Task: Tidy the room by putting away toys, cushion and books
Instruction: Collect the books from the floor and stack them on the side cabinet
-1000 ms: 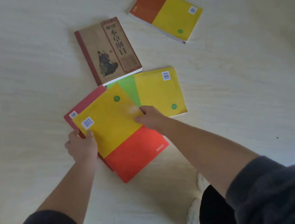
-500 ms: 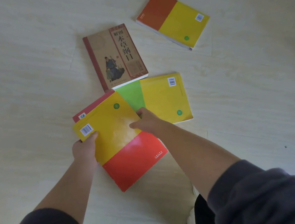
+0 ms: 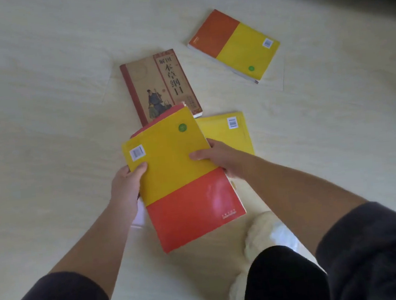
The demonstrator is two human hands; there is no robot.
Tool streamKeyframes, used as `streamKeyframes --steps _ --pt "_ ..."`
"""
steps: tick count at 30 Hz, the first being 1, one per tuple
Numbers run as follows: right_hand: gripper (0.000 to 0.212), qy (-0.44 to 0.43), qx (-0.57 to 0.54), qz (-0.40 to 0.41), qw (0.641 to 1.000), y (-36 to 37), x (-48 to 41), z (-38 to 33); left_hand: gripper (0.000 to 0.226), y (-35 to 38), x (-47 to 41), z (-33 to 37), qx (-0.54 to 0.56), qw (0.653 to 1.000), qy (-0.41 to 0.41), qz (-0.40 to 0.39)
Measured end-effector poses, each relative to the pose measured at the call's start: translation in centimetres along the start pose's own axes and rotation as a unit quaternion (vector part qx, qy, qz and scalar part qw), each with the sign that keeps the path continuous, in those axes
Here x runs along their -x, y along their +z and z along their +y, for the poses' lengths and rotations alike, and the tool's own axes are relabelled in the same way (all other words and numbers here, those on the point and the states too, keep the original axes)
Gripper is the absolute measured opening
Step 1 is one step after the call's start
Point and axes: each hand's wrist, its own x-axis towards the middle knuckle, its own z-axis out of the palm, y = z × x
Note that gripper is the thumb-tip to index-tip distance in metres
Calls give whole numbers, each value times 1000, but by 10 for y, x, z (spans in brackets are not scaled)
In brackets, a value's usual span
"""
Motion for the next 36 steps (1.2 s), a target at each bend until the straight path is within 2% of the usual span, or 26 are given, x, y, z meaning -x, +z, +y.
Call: streamKeyframes --steps 3,8,10,14,17,21,23,24,26,28,31,34,36 --pt "43 -10 -38 -6 999 -18 7 -20 39 19 -1 31 13 998 26 -60" --pt "38 -21 -101 -22 994 -46 16 -37 53 44 -8 65 29 991 -47 -124" --pt "38 -23 -98 -12 995 -54 11 -41 48 50 -14 73 15 993 -47 -112" --pt "35 -18 -70 55 996 -50 -20 -60 42 59 -41 88 -44 999 -10 -28" --pt "30 -22 -57 89 994 -45 -50 -78 40 60 -65 105 -47 999 5 4" --pt "38 -47 -33 131 990 -44 -92 -106 39 64 -103 130 -34 999 35 23" --pt "38 -54 16 158 986 -43 -115 -117 45 67 -121 141 -27 999 15 9" --pt "44 -49 61 170 982 -42 -123 -120 53 67 -130 143 -33 999 3 3" --pt "77 -20 150 179 972 -43 -137 -121 83 66 -146 140 -56 998 -13 1" --pt "96 -2 171 187 967 -48 -147 -118 99 65 -158 135 -62 998 -12 15" --pt "85 4 107 171 980 -49 -147 -121 88 59 -159 133 -51 998 -14 35" --pt "66 5 49 154 987 -52 -139 -115 98 52 -154 131 -41 998 -40 14" --pt "59 3 18 144 989 -54 -134 -108 63 49 -147 126 -53 998 -45 -11"
